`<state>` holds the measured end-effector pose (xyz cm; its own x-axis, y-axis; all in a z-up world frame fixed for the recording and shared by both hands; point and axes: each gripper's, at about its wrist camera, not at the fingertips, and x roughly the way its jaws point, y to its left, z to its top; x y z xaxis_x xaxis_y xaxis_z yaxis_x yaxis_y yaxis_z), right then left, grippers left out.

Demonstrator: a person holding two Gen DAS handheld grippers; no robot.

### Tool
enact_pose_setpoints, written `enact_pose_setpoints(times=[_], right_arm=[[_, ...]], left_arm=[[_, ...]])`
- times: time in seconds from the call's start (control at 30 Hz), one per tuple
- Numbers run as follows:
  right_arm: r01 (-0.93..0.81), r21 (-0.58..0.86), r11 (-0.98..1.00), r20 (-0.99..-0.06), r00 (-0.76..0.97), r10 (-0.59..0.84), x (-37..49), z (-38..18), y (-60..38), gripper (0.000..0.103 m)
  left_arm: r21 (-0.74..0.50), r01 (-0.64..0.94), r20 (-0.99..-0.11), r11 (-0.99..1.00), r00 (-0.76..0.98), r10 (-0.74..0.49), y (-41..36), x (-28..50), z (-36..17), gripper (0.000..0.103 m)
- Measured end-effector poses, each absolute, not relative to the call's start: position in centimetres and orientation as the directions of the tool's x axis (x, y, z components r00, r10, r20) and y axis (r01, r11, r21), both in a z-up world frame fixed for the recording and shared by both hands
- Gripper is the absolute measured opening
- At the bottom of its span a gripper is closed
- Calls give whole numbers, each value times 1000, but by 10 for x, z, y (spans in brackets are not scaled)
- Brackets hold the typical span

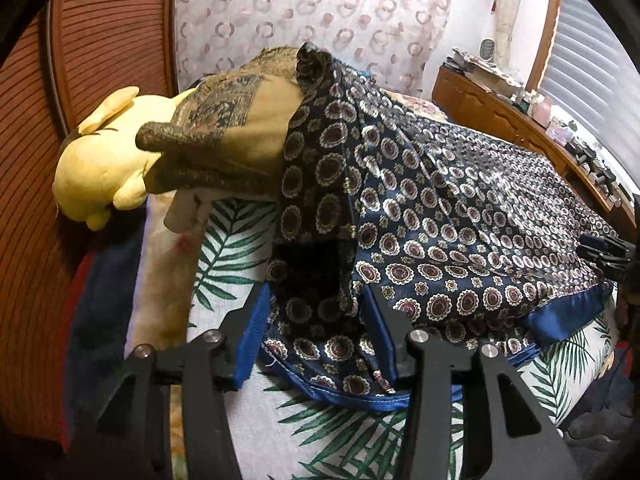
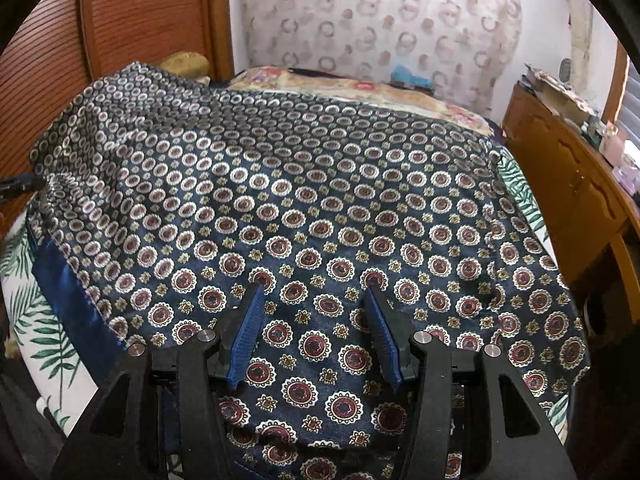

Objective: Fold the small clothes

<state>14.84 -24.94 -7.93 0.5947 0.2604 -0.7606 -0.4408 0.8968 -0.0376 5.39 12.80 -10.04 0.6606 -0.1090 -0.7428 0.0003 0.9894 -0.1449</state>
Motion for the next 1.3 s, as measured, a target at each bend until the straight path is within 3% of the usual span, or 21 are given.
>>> enact_pose_setpoints(times=[0.3,1.0,1.07,1.13,1.2,1.3], right_arm=[[-430,-13,903,-766,585,268,153,-82,-253,65],[-428,-3,904,-764,584,274,154,-83,-252,70],[-428,-3,904,-764,584,274,154,-84,-251,70],[-428,-3,904,-764,584,274,154,-84,-251,70],[-427,-3,904,-764,584,274,154,-84,-251,71],[-428,-2,904,-764,584,274,154,-84,-251,71]], left_arm=[[-155,-6,-747,988,655,-113,127,58,-107,47],[-175,-28,-743,984,660,-113,136,79,-107,47],[-182,-6,-741,983,658,-133,133,79,-107,40],[-188,18,-743,982,651,-154,128,78,-107,15],[-212,45,-737,976,649,-190,124,77,-105,3],[-221,80,-699,972,682,-216,116,71,-92,0]])
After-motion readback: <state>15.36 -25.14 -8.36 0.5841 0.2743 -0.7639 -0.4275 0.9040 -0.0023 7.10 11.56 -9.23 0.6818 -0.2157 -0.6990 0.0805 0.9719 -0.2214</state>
